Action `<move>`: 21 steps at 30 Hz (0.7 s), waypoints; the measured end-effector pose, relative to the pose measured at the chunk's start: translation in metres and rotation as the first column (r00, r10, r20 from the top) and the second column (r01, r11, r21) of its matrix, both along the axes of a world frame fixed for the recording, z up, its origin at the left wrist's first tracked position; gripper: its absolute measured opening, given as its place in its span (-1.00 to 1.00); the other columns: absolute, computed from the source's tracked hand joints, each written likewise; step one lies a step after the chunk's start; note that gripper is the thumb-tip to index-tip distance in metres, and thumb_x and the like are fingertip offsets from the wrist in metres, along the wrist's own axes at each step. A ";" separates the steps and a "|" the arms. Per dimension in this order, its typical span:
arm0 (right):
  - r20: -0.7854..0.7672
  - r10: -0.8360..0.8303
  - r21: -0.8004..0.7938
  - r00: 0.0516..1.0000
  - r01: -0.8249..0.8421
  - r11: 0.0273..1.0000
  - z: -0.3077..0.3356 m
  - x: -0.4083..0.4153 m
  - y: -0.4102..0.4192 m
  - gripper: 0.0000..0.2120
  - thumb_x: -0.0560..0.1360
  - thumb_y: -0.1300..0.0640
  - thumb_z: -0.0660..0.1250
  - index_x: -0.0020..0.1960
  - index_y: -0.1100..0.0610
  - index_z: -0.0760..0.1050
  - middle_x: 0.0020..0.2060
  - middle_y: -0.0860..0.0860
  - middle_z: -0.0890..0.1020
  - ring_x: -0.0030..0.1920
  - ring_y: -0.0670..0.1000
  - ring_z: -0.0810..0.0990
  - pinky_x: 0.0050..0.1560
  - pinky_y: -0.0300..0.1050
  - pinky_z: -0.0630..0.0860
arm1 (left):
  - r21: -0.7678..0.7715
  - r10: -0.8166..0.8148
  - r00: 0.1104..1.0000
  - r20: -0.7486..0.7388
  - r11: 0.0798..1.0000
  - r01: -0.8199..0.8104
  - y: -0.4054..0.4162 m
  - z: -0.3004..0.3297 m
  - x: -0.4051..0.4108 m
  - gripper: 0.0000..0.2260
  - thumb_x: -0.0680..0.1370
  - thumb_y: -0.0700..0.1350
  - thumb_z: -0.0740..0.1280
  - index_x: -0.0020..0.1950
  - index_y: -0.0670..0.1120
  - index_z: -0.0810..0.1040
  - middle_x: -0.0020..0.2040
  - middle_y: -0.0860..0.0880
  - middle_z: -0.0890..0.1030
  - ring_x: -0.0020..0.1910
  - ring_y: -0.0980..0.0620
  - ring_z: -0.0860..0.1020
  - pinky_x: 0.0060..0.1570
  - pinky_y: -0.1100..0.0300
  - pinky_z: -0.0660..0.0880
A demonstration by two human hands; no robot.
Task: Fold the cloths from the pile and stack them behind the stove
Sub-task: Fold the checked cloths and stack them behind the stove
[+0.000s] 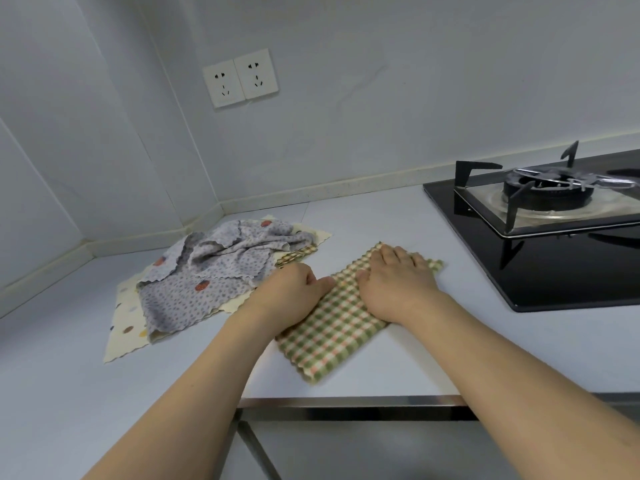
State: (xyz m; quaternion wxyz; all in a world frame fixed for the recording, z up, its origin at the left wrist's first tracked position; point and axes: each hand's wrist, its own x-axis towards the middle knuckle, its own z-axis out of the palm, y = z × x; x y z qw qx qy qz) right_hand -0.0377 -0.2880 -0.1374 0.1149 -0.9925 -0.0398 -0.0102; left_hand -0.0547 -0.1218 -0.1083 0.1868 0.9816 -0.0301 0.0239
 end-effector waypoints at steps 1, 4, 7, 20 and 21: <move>-0.004 -0.001 -0.006 1.000 0.001 1.000 0.000 0.001 0.000 -0.42 0.63 -0.07 -0.17 0.57 0.18 -0.10 0.57 0.07 -0.08 0.55 0.08 -0.11 0.51 0.09 -0.18 | 0.023 -0.017 1.000 0.009 1.000 0.017 -0.001 -0.002 0.002 -0.62 0.58 0.20 0.21 -0.26 -0.06 0.37 -0.31 -0.01 0.45 -0.33 0.01 0.41 -0.29 0.12 0.33; -0.036 -0.006 -0.006 0.999 0.005 1.000 0.000 0.004 -0.001 -0.41 0.63 -0.10 -0.19 0.58 0.15 -0.13 0.57 0.06 -0.11 0.55 0.10 -0.15 0.51 0.13 -0.22 | 0.060 -0.062 0.998 -0.001 0.996 0.062 0.000 -0.002 0.007 -0.62 0.62 0.14 0.18 -0.28 -0.08 0.32 -0.31 -0.02 0.42 -0.34 0.01 0.38 -0.31 0.12 0.31; -0.053 0.011 -0.011 0.999 -0.012 1.000 0.000 0.009 -0.003 -0.41 0.63 -0.12 -0.19 0.58 0.13 -0.15 0.57 0.05 -0.14 0.55 0.10 -0.17 0.51 0.14 -0.23 | 0.134 -0.095 0.996 -0.004 0.987 0.094 0.001 0.001 0.010 -0.62 0.63 0.13 0.15 -0.25 -0.10 0.35 -0.27 -0.02 0.47 -0.30 0.03 0.42 -0.30 0.13 0.33; 0.249 0.060 -0.029 0.967 -0.054 0.998 0.006 0.008 -0.009 -0.58 0.62 0.00 0.05 0.40 0.17 0.32 0.41 0.11 0.29 0.40 0.13 0.22 0.37 0.01 0.17 | 0.417 -0.158 0.961 0.227 0.908 0.051 0.011 -0.017 0.015 -0.62 0.64 0.18 0.05 -0.26 -0.02 0.32 -0.26 0.03 0.45 -0.15 -0.07 0.50 -0.26 0.11 0.32; 0.319 0.089 -0.064 0.944 -0.072 0.995 0.009 0.000 -0.008 -0.67 0.60 0.08 0.10 0.30 0.17 0.40 0.31 0.10 0.35 0.31 0.12 0.29 0.27 -0.02 0.26 | 0.412 -0.164 0.958 0.234 0.909 0.055 0.012 -0.018 0.015 -0.64 0.64 0.17 0.05 -0.23 -0.01 0.34 -0.25 0.03 0.46 -0.15 -0.07 0.51 -0.26 0.11 0.33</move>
